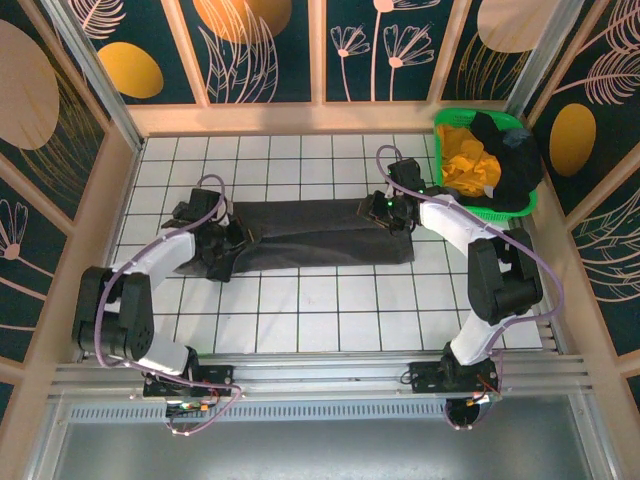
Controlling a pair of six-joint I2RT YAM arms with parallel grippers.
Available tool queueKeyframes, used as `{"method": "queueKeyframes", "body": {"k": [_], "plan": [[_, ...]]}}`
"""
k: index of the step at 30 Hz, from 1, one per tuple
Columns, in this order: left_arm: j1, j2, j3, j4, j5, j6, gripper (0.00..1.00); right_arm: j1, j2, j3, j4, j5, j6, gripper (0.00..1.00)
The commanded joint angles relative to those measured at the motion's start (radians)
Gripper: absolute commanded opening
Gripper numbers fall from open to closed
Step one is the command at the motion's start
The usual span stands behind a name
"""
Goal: Fold and stack the t-shirts
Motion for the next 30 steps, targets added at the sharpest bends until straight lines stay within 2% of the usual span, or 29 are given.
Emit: {"method": "queueKeyframes", "body": {"k": [1, 5, 12, 15, 16, 17, 20, 23, 25, 28, 30], "plan": [[-0.039, -0.067, -0.039, -0.038, 0.025, -0.084, 0.0, 0.005, -0.045, -0.011, -0.002, -0.001, 0.013, 0.46], [-0.076, -0.095, -0.086, -0.033, 0.041, -0.117, 0.0, 0.005, -0.044, -0.016, 0.006, -0.012, 0.013, 0.46], [-0.141, -0.045, -0.139, 0.102, 0.092, -0.215, 0.0, 0.005, -0.03, -0.028, 0.016, -0.034, 0.012, 0.46], [-0.153, -0.029, -0.15, 0.144, 0.114, -0.246, 0.43, 0.005, -0.024, -0.037, 0.025, -0.054, 0.011, 0.46], [-0.154, -0.033, -0.148, 0.142, 0.115, -0.246, 0.52, 0.006, -0.023, -0.041, 0.028, -0.062, 0.011, 0.46], [-0.155, -0.041, -0.143, 0.132, 0.111, -0.242, 0.55, 0.005, -0.022, -0.044, 0.031, -0.068, 0.01, 0.46], [-0.153, -0.077, -0.097, 0.03, 0.036, -0.185, 0.54, 0.007, -0.023, -0.055, 0.044, -0.081, 0.012, 0.46], [-0.133, -0.122, -0.032, -0.11, -0.136, -0.151, 0.41, 0.008, -0.021, -0.059, 0.054, -0.086, 0.013, 0.46], [-0.075, -0.168, -0.012, -0.164, -0.242, -0.166, 0.34, 0.005, -0.014, -0.054, 0.058, -0.083, 0.013, 0.46], [0.052, -0.216, -0.018, -0.2, -0.335, -0.199, 0.34, -0.001, 0.009, -0.036, 0.068, -0.083, 0.019, 0.44], [0.13, -0.201, -0.018, -0.194, -0.333, -0.196, 0.34, -0.008, 0.034, -0.017, 0.072, -0.079, 0.024, 0.43]]}}
